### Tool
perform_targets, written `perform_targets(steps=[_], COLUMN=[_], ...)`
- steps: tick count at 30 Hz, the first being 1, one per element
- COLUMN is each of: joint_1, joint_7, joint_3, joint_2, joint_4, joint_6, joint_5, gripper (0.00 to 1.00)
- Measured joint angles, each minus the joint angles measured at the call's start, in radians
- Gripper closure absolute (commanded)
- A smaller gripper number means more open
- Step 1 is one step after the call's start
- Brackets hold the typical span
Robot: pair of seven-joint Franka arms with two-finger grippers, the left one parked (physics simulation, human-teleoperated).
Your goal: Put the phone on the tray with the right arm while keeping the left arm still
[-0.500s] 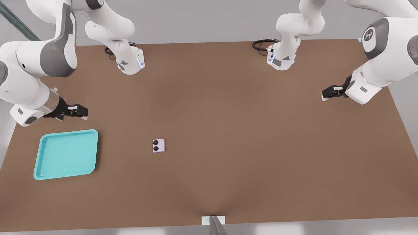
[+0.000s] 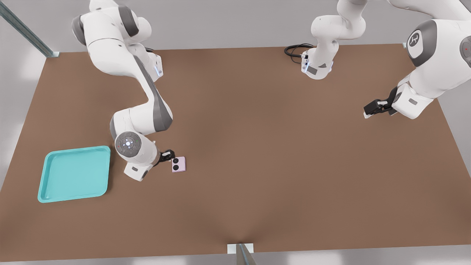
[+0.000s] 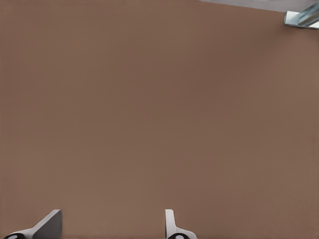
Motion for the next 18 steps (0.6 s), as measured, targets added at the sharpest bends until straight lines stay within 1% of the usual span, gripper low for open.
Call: perform_targets(steps=[2, 5, 12, 13, 15, 18], joint_1=[0.006, -0.006, -0.031, -0.054, -0.117, -0.136], joint_7=[0.025, 0.058, 0.117, 0.123, 0.133, 0.147], joint_3=[0.018, 0.023, 0.025, 0.041, 0.100, 0.125], joint_2=[0.039, 0.074, 0.086, 0.084, 0.077, 0.077], joint_4=[-0.013, -0.031, -0.219, -0.245, -0.310, -0.350], joint_6=[0.055, 0.113, 0.291, 0.316, 0.375, 0.450], joint_5=[0.003, 0.051, 0.073, 0.077, 0.083, 0.087], gripper=[0.00, 0.00, 0.00, 0.00, 0.00, 0.00])
